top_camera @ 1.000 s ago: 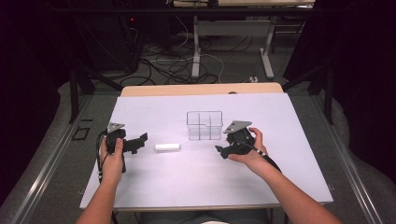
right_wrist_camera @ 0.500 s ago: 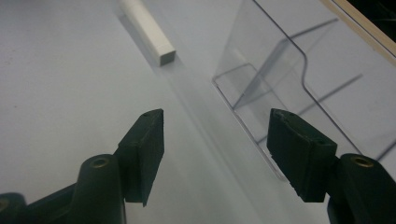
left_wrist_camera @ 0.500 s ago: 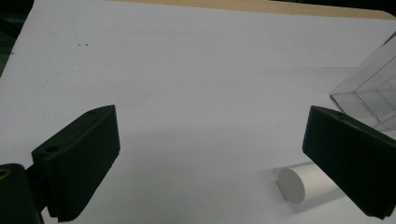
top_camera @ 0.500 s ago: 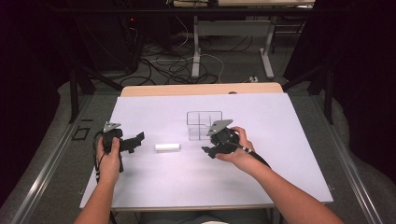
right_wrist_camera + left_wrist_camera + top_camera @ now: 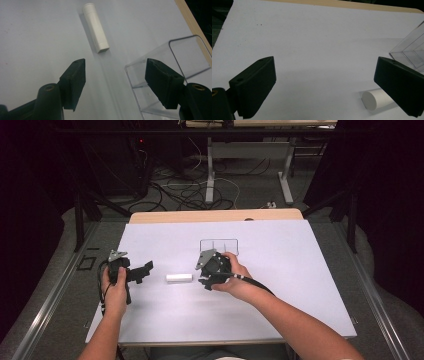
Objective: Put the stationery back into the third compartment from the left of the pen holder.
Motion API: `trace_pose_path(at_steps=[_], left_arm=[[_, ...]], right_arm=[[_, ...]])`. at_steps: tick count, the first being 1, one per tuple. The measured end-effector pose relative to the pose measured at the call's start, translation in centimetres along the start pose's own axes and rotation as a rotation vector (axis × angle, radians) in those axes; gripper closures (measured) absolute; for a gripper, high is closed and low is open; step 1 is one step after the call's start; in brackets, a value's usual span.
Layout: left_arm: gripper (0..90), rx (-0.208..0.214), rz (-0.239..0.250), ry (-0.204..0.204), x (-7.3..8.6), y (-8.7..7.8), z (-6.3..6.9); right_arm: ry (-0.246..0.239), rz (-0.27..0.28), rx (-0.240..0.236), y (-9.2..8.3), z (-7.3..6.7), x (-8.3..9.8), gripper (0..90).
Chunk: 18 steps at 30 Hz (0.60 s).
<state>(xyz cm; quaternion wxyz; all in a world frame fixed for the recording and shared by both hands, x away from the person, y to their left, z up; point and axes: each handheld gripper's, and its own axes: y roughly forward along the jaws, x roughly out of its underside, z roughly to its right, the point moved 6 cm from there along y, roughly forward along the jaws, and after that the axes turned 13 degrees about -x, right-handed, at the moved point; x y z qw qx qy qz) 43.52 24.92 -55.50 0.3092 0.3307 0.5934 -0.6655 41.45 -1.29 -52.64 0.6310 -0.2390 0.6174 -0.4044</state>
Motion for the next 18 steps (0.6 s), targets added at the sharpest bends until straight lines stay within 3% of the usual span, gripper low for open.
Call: trace_pose_path(at_steps=[5,8,18], left_arm=[[3.9,-0.001,0.001,0.000,-0.1,-0.1,-0.1],[3.9,-0.001,-0.004,-0.005,-0.1,-0.1,-0.3],[3.9,-0.006,-0.004,-0.011,0.0,0.0,-0.4]], right_arm=[[-0.041,-0.046,-0.057,1.4,-0.6,-1.2,37.5],[-0.083,-0.047,-0.069,2.1,-0.9,-2.0,40.4],[-0.128,-0.087,-0.087,4.3,-1.1,-3.6,41.0]])
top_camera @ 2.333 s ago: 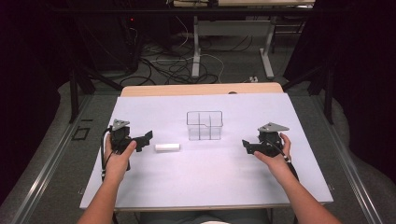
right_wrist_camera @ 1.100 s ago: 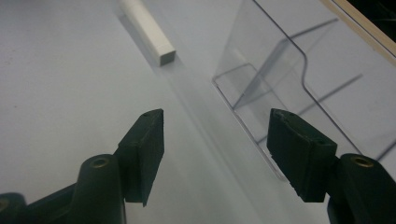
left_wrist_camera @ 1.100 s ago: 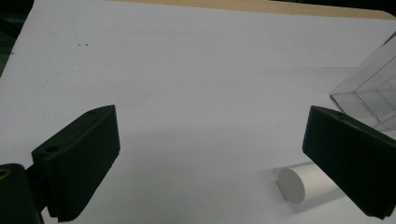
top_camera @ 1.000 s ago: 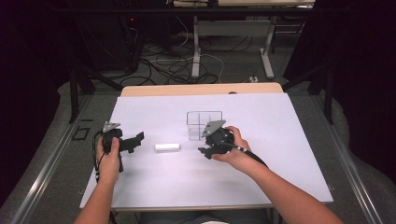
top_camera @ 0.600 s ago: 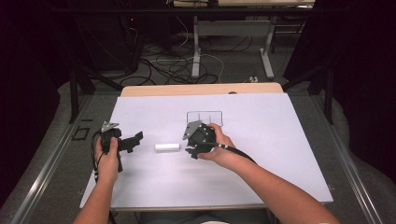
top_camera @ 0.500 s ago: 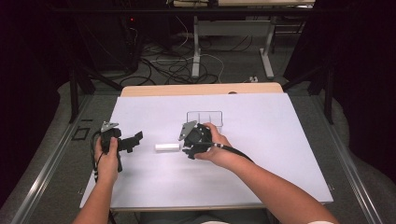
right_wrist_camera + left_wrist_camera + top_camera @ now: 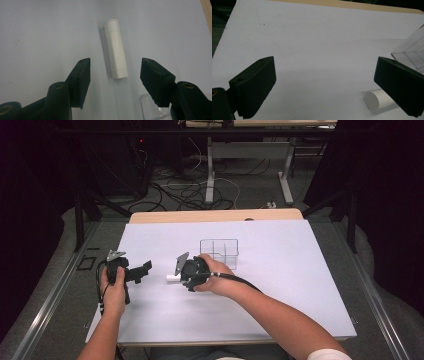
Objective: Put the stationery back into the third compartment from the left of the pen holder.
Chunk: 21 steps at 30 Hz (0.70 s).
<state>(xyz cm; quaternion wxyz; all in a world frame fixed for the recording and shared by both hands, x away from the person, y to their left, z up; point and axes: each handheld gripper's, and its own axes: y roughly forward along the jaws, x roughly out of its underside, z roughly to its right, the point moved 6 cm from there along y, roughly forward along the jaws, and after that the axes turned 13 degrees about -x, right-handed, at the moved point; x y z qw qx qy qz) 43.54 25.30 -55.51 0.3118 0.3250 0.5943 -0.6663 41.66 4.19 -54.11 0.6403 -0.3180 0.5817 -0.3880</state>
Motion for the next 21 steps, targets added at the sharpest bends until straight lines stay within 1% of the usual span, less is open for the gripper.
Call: trace_pose_path(at_steps=[3,6,7,8,9,11,12,13,18,19,21], left_arm=[[3.9,-0.001,0.002,-0.003,0.0,0.0,0.0],[4.0,-0.001,0.001,0.000,0.0,0.1,0.1],[3.9,0.000,0.001,0.002,0.0,0.1,0.1],[3.9,-0.001,0.001,0.005,0.1,0.1,0.1],[3.9,0.000,-0.001,0.006,0.1,0.1,0.1],[3.9,-0.001,-0.004,0.010,0.1,0.2,0.2],[3.9,0.001,-0.009,0.013,0.1,0.1,0.2],[3.9,0.001,-0.006,0.010,0.1,0.2,0.2],[3.9,0.001,-0.004,0.013,0.1,0.2,0.2],[3.9,0.002,-0.005,0.012,0.2,0.2,0.2],[3.9,0.004,-0.007,0.016,0.2,0.2,0.2]], right_arm=[[-0.014,-0.021,-0.001,0.4,0.2,-0.2,40.7],[-0.042,-0.047,-0.008,0.8,0.5,-0.4,40.7],[-0.036,-0.051,-0.014,1.0,0.5,-0.5,41.4],[-0.041,-0.052,-0.028,1.1,0.7,-0.5,41.8],[-0.025,-0.052,-0.036,1.3,0.7,-0.6,42.2],[-0.017,-0.065,-0.044,1.5,0.9,-0.7,43.3],[-0.024,-0.071,-0.050,1.7,1.0,-0.7,44.1],[-0.019,-0.078,-0.055,1.8,1.1,-0.7,44.5],[-0.029,-0.100,-0.073,2.6,1.4,-0.9,47.3],[-0.024,-0.107,-0.075,2.8,1.5,-0.9,47.5],[-0.030,-0.124,-0.079,3.1,1.7,-0.7,48.5]])
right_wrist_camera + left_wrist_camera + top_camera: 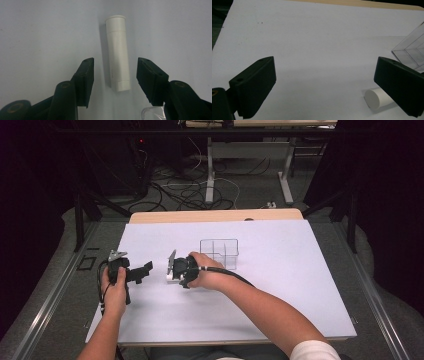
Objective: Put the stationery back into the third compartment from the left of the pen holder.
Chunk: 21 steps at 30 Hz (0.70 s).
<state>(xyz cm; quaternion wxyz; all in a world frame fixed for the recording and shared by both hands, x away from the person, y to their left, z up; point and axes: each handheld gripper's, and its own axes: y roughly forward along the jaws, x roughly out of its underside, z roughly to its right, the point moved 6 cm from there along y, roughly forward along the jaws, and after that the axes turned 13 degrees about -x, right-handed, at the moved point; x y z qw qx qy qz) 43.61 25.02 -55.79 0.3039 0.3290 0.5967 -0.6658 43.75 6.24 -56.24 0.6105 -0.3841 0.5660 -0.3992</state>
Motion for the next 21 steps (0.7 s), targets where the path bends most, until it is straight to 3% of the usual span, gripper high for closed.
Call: trace_pose_path(at_steps=[11,21], left_arm=[[3.9,0.003,-0.007,0.011,0.2,0.1,0.2],[3.9,0.005,-0.013,0.010,0.2,0.2,0.2]], right_arm=[[0.000,-0.065,-0.007,1.6,1.2,1.1,49.7],[-0.002,-0.087,-0.027,2.3,1.5,1.3,58.6]])
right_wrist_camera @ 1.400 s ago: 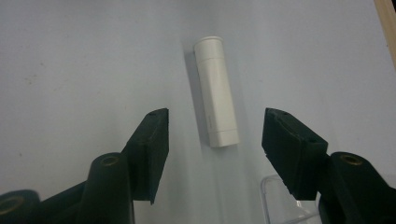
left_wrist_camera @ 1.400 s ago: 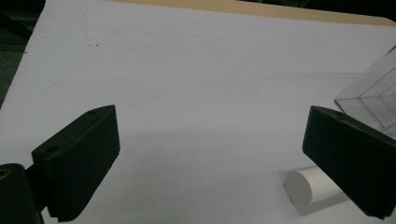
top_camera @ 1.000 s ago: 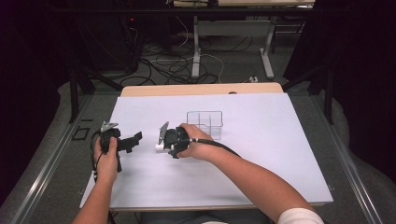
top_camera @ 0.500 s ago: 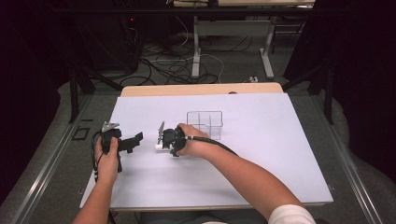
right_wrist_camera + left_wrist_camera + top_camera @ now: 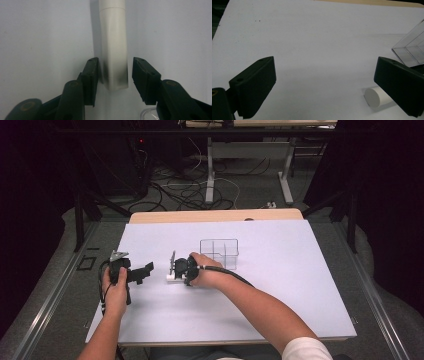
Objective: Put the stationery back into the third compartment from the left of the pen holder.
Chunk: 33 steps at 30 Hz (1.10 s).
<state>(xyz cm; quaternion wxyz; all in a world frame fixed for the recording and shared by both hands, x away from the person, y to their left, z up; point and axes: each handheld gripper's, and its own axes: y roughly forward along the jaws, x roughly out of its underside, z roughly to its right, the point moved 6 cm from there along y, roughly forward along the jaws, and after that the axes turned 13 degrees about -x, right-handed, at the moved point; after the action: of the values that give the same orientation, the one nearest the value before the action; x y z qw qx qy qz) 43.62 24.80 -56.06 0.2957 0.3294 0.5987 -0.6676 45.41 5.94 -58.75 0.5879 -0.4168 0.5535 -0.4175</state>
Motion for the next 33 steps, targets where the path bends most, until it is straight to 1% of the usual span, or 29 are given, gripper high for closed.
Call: trace_pose_path(at_steps=[2,4,6,8,10,12,14,16,19,22,26,29,31,32,33], left_arm=[[3.9,-0.002,0.000,0.000,0.0,0.0,0.0],[3.9,-0.002,0.001,-0.004,0.0,0.0,0.1],[3.9,-0.001,0.001,-0.005,0.0,0.0,0.1],[3.9,0.001,-0.005,-0.004,0.0,0.0,0.0],[3.9,0.000,0.001,-0.007,0.0,0.0,0.1],[3.9,0.000,0.001,-0.007,0.0,0.0,0.1],[3.9,0.003,-0.004,-0.005,0.0,0.0,0.1],[3.9,0.002,0.001,-0.009,0.0,0.0,0.1],[3.9,0.003,0.005,-0.012,-0.1,0.0,0.1],[3.9,0.002,0.005,-0.011,-0.1,-0.1,0.0],[3.9,0.001,0.010,-0.023,-0.3,-0.2,0.0],[3.9,0.006,0.018,-0.035,-0.5,-0.4,0.1],[3.9,0.011,0.025,-0.040,-0.7,-0.6,0.1],[3.9,0.009,0.033,-0.047,-0.8,-0.6,0.1],[3.9,0.013,0.039,-0.053,-0.9,-0.7,0.1]], right_arm=[[-0.001,-0.003,-0.007,0.0,0.0,0.0,64.1],[-0.018,-0.014,0.006,0.0,0.0,0.0,68.2],[-0.012,-0.020,0.010,0.0,-0.2,0.0,68.6],[-0.020,-0.023,0.016,0.0,-0.3,0.0,69.0],[-0.020,-0.025,0.020,-0.1,-0.4,0.0,69.9],[-0.017,-0.015,0.024,-0.1,-0.4,-0.1,70.3],[-0.021,-0.016,0.031,-0.1,-0.4,-0.1,70.5],[-0.019,-0.021,0.037,-0.1,-0.5,-0.1,70.7],[-0.031,-0.012,0.048,-0.1,-0.5,-0.1,70.9],[-0.022,-0.007,0.051,-0.3,-0.5,-0.1,70.9],[-0.007,0.042,0.054,-1.0,-0.6,-0.2,71.1],[0.006,0.062,0.058,-1.6,-0.8,-0.2,71.1],[0.018,0.092,0.060,-2.1,-0.9,-0.3,71.1],[0.023,0.118,0.058,-2.3,-0.9,-0.5,71.1],[0.052,0.146,0.052,-2.6,-1.1,-0.6,71.1]])
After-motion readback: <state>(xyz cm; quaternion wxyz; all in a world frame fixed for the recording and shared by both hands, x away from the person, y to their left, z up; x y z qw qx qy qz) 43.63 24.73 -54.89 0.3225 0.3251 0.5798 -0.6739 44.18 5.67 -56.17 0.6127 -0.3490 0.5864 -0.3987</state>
